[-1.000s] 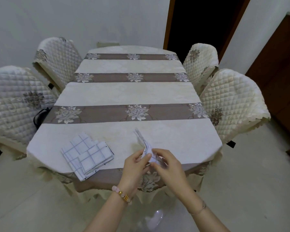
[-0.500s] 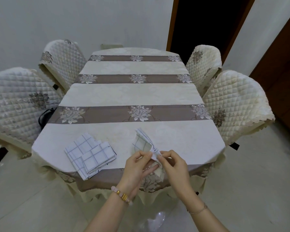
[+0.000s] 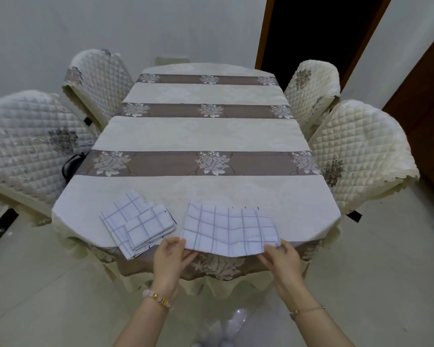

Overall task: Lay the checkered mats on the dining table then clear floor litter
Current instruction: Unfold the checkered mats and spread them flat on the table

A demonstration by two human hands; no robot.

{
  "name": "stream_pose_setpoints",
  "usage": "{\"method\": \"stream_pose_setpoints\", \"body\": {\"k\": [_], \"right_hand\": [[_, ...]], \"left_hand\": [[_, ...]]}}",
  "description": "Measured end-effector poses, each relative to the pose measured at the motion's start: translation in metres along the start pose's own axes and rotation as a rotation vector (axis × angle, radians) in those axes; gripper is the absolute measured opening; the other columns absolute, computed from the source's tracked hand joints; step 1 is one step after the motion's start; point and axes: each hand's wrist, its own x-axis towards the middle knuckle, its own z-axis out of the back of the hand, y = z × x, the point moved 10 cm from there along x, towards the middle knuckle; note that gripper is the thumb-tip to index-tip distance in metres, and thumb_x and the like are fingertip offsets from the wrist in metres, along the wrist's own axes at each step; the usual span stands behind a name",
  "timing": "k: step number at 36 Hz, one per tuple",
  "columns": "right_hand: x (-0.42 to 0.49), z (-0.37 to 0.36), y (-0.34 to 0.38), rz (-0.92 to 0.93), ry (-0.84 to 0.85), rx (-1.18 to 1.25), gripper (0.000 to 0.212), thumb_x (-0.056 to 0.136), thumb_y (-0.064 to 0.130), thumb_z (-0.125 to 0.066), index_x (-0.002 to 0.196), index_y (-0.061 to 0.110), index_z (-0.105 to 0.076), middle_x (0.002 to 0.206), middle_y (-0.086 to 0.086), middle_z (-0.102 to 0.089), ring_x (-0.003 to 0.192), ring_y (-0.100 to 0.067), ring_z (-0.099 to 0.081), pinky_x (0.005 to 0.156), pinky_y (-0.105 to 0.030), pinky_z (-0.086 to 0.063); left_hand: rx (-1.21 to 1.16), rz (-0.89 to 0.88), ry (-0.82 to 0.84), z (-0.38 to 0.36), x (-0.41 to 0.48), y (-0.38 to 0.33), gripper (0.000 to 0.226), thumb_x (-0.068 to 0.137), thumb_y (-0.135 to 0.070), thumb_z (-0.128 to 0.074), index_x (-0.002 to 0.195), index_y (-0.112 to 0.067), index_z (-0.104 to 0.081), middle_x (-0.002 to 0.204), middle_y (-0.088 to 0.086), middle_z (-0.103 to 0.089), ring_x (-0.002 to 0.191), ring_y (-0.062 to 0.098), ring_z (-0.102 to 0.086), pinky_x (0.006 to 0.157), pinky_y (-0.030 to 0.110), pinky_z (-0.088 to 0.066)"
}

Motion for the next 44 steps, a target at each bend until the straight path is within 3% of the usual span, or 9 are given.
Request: {"method": "stream_pose_setpoints", "body": {"k": [10,15,20,24,29,32,37,42,44], "right_hand": [[-0.001,0.010,-0.042,-0.218,0.055,-0.120,0.013,0.092,0.007,-0.053,0.098,0.004,-0.064,0.089,-0.011,-0.068,0.079,-0.022,-0.064,0.054,-0.024,-0.054],[0.007,0.011,-0.037,-0.194,0.081,-0.204,0.012,0.091,0.006,-0.054,0.098,0.007,-0.063,0.092,-0.010,-0.068,0.082,-0.023,-0.064,0.060,-0.029,-0.053],[0.010,0.014,-0.036,-0.172,0.092,-0.271,0.014,0.091,-0.001,-0.052,0.096,0.006,-0.063,0.089,-0.008,-0.066,0.080,-0.021,-0.062,0.055,-0.024,-0.056],[0.017,0.018,-0.028,-0.126,0.110,-0.410,0.014,0.091,0.001,-0.053,0.098,0.008,-0.063,0.095,-0.009,-0.064,0.084,-0.022,-0.060,0.067,-0.031,-0.054],[0.030,0.015,-0.002,-0.029,0.194,-0.597,0.015,0.090,0.003,-0.054,0.096,0.008,-0.067,0.096,-0.011,-0.069,0.080,-0.018,-0.063,0.064,-0.022,-0.052],[0.041,0.014,0.013,-0.002,0.216,-0.676,0.015,0.091,0.004,-0.055,0.099,0.004,-0.068,0.095,-0.012,-0.069,0.081,-0.019,-0.062,0.072,-0.027,-0.051],[0.056,0.006,0.038,0.044,0.222,-0.735,0.013,0.092,0.007,-0.055,0.096,0.007,-0.067,0.091,-0.006,-0.067,0.080,-0.017,-0.061,0.059,-0.015,-0.048],[0.067,0.007,0.061,0.145,0.055,-0.814,0.034,0.094,0.012,-0.053,0.127,0.006,-0.052,0.121,-0.014,-0.059,0.100,-0.022,-0.053,0.080,-0.030,-0.042],[0.058,0.001,0.077,0.314,-0.044,-0.944,0.039,0.093,0.016,-0.053,0.131,0.010,-0.047,0.129,-0.010,-0.054,0.111,-0.023,-0.052,0.089,-0.032,-0.040]], "left_hand": [[0.098,0.154,-0.074,0.033,0.015,0.037,0.014,0.094,0.006,-0.043,0.083,-0.003,-0.045,0.080,0.014,-0.056,0.070,0.021,-0.057,0.046,0.020,-0.055],[0.097,0.159,-0.058,0.031,0.022,0.036,0.019,0.094,0.005,-0.043,0.079,-0.006,-0.047,0.082,0.016,-0.057,0.073,0.022,-0.058,0.070,0.036,-0.055],[0.167,0.166,0.007,0.025,0.030,0.035,0.011,0.094,-0.006,-0.050,0.084,-0.006,-0.055,0.088,0.011,-0.058,0.092,0.028,-0.056,0.082,0.044,-0.051],[0.347,0.165,0.080,0.020,0.041,0.029,0.013,0.093,-0.017,-0.054,0.089,-0.008,-0.064,0.102,0.016,-0.067,0.095,0.032,-0.063,0.089,0.049,-0.051],[0.335,0.246,0.177,0.004,0.047,0.029,0.020,0.095,-0.014,-0.051,0.104,0.000,-0.062,0.097,0.014,-0.069,0.082,0.025,-0.067,0.061,0.029,-0.060],[0.316,0.272,0.224,-0.006,0.048,0.027,0.023,0.095,-0.013,-0.051,0.111,0.001,-0.059,0.104,0.015,-0.069,0.086,0.025,-0.067,0.058,0.026,-0.060],[0.297,0.267,0.228,-0.014,0.048,0.023,0.016,0.094,-0.009,-0.052,0.104,0.000,-0.061,0.100,0.014,-0.069,0.084,0.023,-0.067,0.057,0.025,-0.059],[0.262,0.220,0.269,-0.028,0.041,0.021,0.009,0.091,-0.004,-0.055,0.085,-0.003,-0.062,0.073,0.004,-0.075,0.066,0.014,-0.072,0.055,0.023,-0.058],[0.239,0.188,0.263,-0.033,0.039,0.020,0.010,0.091,-0.003,-0.055,0.084,0.000,-0.062,0.077,0.009,-0.074,0.069,0.018,-0.071,0.056,0.024,-0.058]]}}
